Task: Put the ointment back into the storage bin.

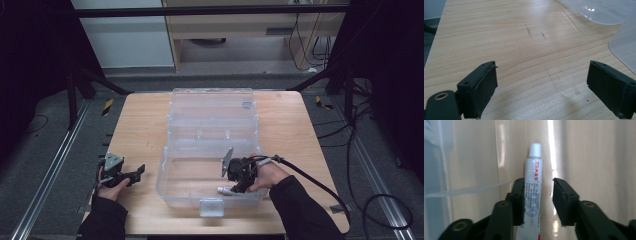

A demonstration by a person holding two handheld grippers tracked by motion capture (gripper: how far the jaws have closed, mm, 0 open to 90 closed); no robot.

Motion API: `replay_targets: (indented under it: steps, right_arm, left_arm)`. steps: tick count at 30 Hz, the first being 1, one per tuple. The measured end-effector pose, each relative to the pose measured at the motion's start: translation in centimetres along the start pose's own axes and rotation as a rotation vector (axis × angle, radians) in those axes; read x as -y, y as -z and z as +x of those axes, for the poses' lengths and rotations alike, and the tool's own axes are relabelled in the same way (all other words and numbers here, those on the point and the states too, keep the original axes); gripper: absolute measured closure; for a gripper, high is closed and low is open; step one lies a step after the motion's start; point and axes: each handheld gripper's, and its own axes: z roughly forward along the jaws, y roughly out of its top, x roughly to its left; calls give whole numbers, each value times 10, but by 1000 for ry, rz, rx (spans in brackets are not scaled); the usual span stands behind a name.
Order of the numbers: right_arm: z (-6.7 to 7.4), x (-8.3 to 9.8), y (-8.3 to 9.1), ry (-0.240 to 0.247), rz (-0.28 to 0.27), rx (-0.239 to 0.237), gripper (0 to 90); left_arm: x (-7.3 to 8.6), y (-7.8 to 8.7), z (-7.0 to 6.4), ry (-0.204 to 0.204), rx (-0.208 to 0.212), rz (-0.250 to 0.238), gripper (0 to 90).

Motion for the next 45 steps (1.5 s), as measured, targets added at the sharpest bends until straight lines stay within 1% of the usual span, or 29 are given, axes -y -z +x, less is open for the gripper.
replay_targets:
  steps: [1, 2, 3, 4, 5, 7, 8, 9, 10, 11, 13, 14, 15, 16, 17, 18, 19, 20, 24, 26, 28, 30, 32, 35, 37, 39, 42, 43, 45]
  right_arm:
    - [0, 3, 9, -23, -38, 18, 579]
    - [0, 4, 12, -32, -53, 27, 571]
    - [0, 4, 12, -32, -53, 27, 571]
    - [0, 8, 22, -54, -103, 45, 547]
    - [0, 8, 22, -54, -103, 45, 547]
    - [0, 13, 32, -97, -157, 63, 529]
    - [1, 19, 42, -127, -211, 88, 502]
    - [1, 21, 45, -143, -229, 93, 488]
    - [1, 21, 45, -143, -229, 93, 488]
    - [1, 24, 50, -160, -250, 97, 482]
    - [4, 32, 59, -190, -305, 123, 462]
    - [7, 39, 67, -221, -355, 143, 438]
    - [7, 39, 67, -221, -355, 143, 438]
    - [8, 47, 73, -265, -402, 162, 402]
    - [8, 47, 73, -265, -402, 162, 402]
    - [9, 55, 78, -302, -429, 191, 370]
    - [9, 55, 78, -302, -429, 191, 370]
    - [9, 62, 83, -344, -468, 222, 349]
    - [10, 82, 91, -420, -557, 308, 278]
    - [9, 93, 92, -471, -601, 360, 251]
    - [8, 104, 93, -538, -634, 394, 233]
    - [7, 115, 91, -601, -662, 426, 222]
    - [4, 127, 88, -651, -683, 446, 215]
    - [1, 142, 79, -722, -691, 485, 209]
    - [-3, 151, 72, -771, -682, 511, 201]
    - [-8, 160, 66, -801, -656, 523, 194]
    - [-13, 172, 58, -843, -651, 557, 192]
    - [-15, 176, 55, -850, -646, 571, 188]
    - [-17, 183, 50, -881, -638, 582, 184]
  left_arm:
    - [0, 0, 0, 0, 0, -1, 89]
    - [0, 0, 0, 1, -1, -2, 89]
    - [0, 0, 0, 1, -1, -2, 89]
    - [0, 0, 0, 1, -1, -2, 89]
    - [0, 0, 0, 1, -1, -2, 89]
    - [0, 0, 0, 0, -1, 0, 89]
    - [0, 0, 0, 0, -2, 0, 89]
    - [0, 0, 0, 0, -2, 0, 89]
    - [0, 0, 0, 2, -2, -2, 89]
    - [0, 0, 0, 1, -2, -2, 89]
    - [0, 0, 0, 2, -3, -2, 89]
    - [0, 0, 0, 0, -3, 0, 89]
    - [0, 0, 0, 0, -3, 0, 89]
    - [0, 0, 0, 0, -3, 0, 89]
    - [0, 0, 0, 0, -3, 0, 89]
    - [0, 0, 0, 1, -4, -2, 89]
    - [0, 0, 0, 1, -4, -2, 89]
    - [0, 0, 0, 1, -4, -1, 89]
    - [0, 0, 0, 0, -5, 0, 89]
    - [0, 0, 0, 0, -5, 1, 89]
    - [0, 0, 0, 1, -5, -1, 89]
    - [0, 0, 0, 2, -6, -2, 89]
    - [0, 0, 0, 0, -5, 0, 89]
    - [0, 0, 0, 1, -6, 0, 89]
    - [0, 0, 0, 1, -5, 0, 89]
    - [0, 0, 0, 1, -4, -1, 89]
    - [0, 0, 0, 6, -4, -3, 89]
    - [0, 0, 0, 6, -3, -3, 89]
    - [0, 0, 0, 6, -2, -4, 89]
